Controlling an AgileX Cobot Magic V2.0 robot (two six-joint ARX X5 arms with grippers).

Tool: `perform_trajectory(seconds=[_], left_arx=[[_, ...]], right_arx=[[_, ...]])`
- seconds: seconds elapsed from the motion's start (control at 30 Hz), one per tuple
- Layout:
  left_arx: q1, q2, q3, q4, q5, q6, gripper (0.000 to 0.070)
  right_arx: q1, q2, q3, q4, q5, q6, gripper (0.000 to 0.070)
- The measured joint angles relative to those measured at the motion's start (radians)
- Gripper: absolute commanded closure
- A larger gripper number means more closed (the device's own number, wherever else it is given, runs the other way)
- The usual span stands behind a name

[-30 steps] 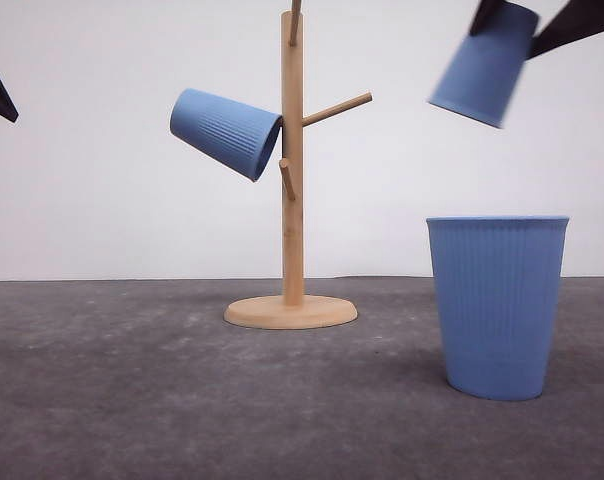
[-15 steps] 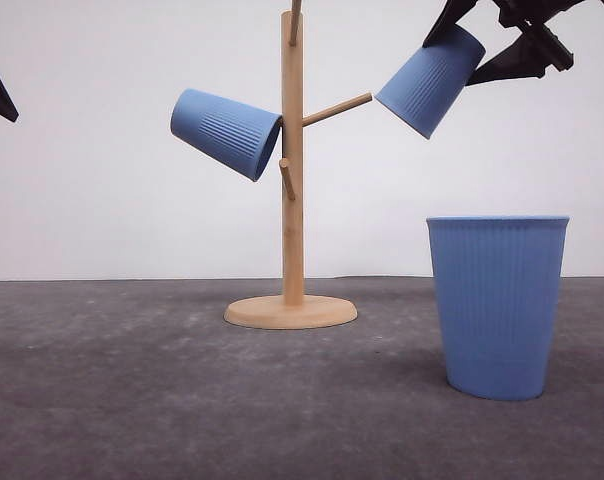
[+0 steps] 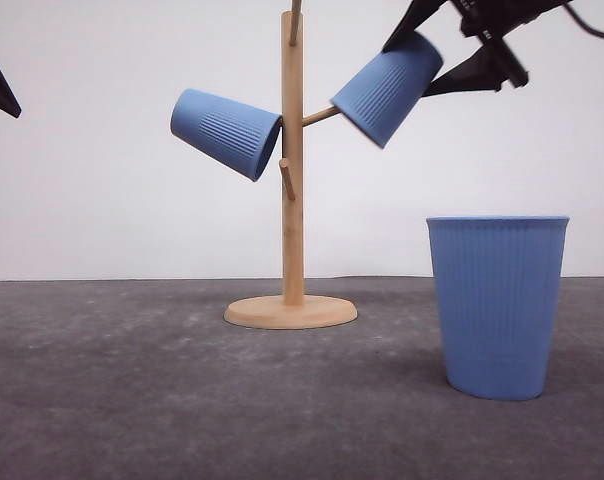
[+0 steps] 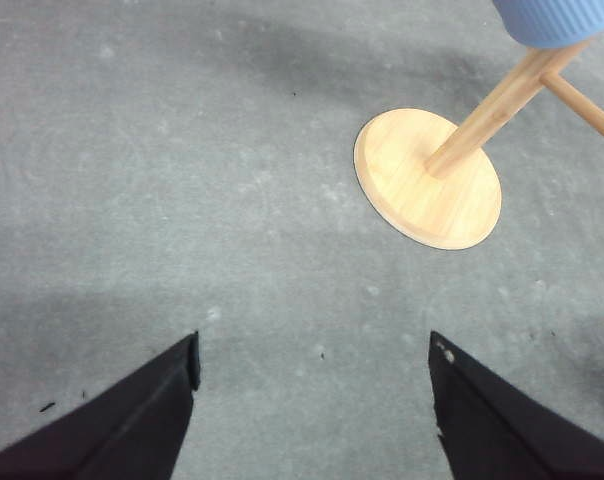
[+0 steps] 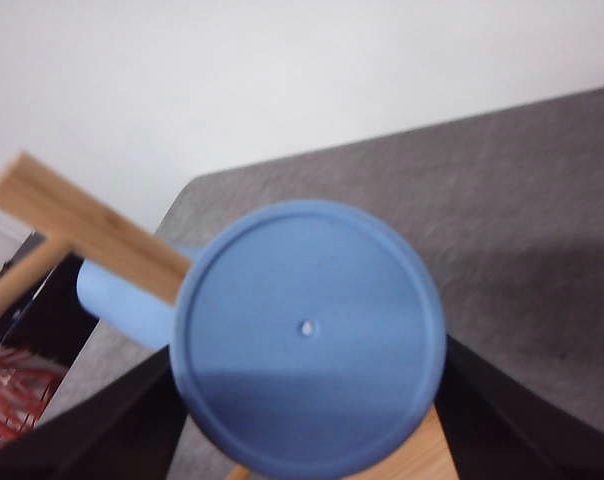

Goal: Place three cups

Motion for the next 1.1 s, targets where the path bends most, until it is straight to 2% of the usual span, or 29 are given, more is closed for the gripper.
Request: perform_trajectory(seconds=[0.73, 0.9, 1.1], left_arx=[[0.000, 0.000, 0.000, 0.001, 0.000, -0.001, 0.0270], [0.000, 0.000, 0.000, 0.001, 0.000, -0.001, 0.0270], [0.000, 0.000, 0.000, 0.000, 0.000, -0.001, 0.0270]], right_arx=[[0.048, 0.054, 0.002, 0.008, 0.003, 0.011, 0.0274], [0.048, 0.054, 0.002, 0.008, 0.009, 0.011, 0.0199], [0.048, 0.057, 0.002, 0.004, 0.018, 0.011, 0.0199]])
